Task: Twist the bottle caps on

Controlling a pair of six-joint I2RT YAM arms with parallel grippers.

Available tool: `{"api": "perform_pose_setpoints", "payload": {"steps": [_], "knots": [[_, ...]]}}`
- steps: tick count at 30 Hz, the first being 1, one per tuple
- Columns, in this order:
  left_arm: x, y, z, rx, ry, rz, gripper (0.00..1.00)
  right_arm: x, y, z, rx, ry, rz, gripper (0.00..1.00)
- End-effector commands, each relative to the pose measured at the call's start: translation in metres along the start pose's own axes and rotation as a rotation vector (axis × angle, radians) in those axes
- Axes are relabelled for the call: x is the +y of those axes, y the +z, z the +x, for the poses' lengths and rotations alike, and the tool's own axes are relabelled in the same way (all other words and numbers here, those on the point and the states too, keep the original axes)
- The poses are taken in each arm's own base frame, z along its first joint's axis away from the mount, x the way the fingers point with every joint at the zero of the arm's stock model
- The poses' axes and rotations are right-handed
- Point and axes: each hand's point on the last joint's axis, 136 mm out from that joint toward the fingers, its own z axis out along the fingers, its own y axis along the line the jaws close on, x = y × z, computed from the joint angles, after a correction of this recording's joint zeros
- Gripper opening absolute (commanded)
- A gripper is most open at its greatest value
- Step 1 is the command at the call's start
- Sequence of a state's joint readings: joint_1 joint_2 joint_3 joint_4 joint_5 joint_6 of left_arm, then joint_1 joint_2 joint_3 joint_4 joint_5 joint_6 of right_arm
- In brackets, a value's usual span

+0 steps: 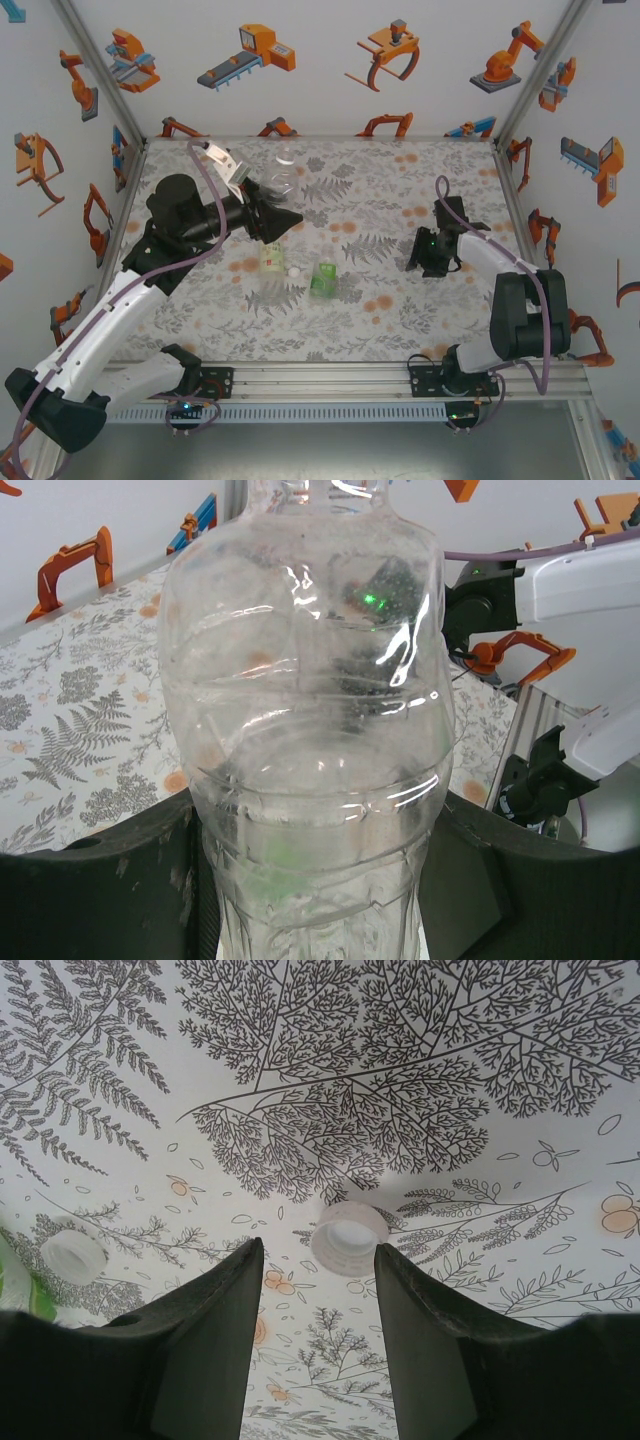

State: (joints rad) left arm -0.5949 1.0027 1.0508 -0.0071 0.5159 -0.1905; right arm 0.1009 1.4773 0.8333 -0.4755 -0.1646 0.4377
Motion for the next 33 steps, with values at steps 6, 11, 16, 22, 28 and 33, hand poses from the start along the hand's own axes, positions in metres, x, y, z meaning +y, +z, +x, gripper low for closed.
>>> {"api": "perform_pose_setpoints", "payload": {"steps": [6,11,16,22,28,33], "knots": [[-0.006,-0.006,-0.013,-0.051,0.014,0.014,0.0,-0.004,0.006,0.003,0.007,0.013,0.018,0.48],[-0.005,-0.004,-0.012,-0.047,0.012,0.015,0.0,-0.005,0.007,0.005,0.013,0.016,0.023,0.48],[-0.004,-0.003,-0.012,-0.046,0.009,0.014,0.0,-0.007,0.01,0.007,0.024,0.02,0.029,0.48],[-0.005,-0.003,-0.013,-0.049,0.012,0.016,0.0,-0.005,0.007,0.007,0.022,0.026,0.023,0.47],[-0.004,-0.002,-0.013,-0.05,0.012,0.017,0.0,0.0,-0.008,-0.001,-0.005,0.014,0.016,0.47],[-0.003,-0.001,-0.012,-0.047,0.009,0.018,0.0,-0.002,-0.016,-0.004,-0.021,0.007,0.037,0.48]]}}
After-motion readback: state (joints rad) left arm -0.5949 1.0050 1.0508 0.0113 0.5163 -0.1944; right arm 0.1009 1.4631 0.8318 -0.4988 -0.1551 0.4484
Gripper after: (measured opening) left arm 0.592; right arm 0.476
